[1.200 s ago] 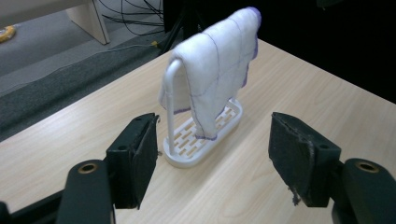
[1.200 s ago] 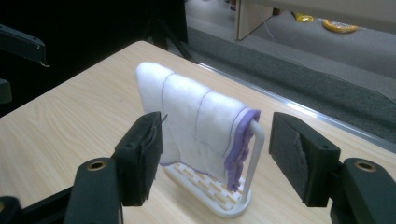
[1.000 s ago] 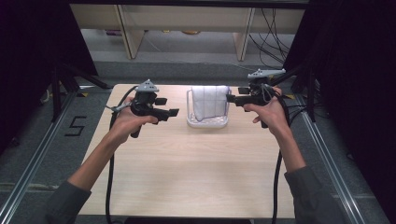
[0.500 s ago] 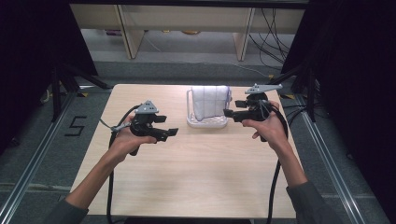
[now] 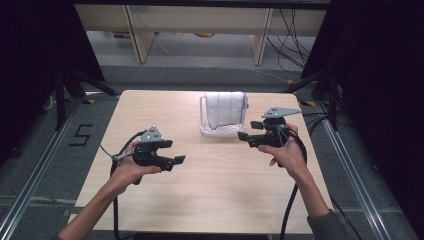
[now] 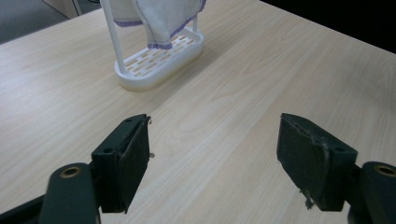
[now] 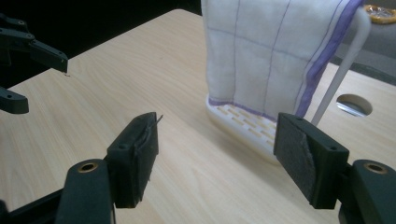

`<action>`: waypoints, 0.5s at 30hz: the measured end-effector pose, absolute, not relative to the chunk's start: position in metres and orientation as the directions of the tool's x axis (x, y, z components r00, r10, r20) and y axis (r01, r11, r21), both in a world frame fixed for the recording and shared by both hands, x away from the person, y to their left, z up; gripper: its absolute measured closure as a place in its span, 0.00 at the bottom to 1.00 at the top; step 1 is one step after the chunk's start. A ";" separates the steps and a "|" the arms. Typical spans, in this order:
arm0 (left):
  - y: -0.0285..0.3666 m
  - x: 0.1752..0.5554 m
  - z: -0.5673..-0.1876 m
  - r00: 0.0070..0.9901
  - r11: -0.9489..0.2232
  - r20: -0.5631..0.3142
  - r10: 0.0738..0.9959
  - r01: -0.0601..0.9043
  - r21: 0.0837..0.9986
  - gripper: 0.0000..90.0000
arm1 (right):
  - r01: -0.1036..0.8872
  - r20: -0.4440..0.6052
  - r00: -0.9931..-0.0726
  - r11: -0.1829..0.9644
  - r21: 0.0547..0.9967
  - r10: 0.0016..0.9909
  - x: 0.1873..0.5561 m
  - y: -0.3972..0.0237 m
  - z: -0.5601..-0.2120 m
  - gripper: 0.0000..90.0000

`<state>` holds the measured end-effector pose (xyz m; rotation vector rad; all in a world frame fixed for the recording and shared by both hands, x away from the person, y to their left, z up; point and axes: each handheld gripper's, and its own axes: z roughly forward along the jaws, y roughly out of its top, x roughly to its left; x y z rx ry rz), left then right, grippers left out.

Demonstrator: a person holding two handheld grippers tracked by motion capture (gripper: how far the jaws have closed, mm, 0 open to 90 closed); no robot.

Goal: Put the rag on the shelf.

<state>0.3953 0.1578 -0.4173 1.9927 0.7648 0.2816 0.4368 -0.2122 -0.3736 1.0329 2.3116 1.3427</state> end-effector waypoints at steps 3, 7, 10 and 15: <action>0.159 0.391 -0.427 0.771 -0.331 -0.129 0.623 0.410 0.850 0.26 | 0.447 0.102 -0.705 0.328 0.832 0.702 0.433 -0.208 -0.383 0.35; 0.160 0.382 -0.435 0.778 -0.325 -0.126 0.616 0.396 0.859 0.16 | 0.463 0.115 -0.717 0.347 0.815 0.687 0.427 -0.202 -0.393 0.35; 0.161 0.375 -0.441 0.782 -0.332 -0.123 0.611 0.394 0.857 0.16 | 0.461 0.115 -0.729 0.359 0.812 0.675 0.426 -0.198 -0.404 0.35; 0.165 0.366 -0.453 0.782 -0.352 -0.129 0.610 0.413 0.840 0.16 | 0.489 0.125 -0.725 0.378 0.786 0.677 0.419 -0.193 -0.417 0.35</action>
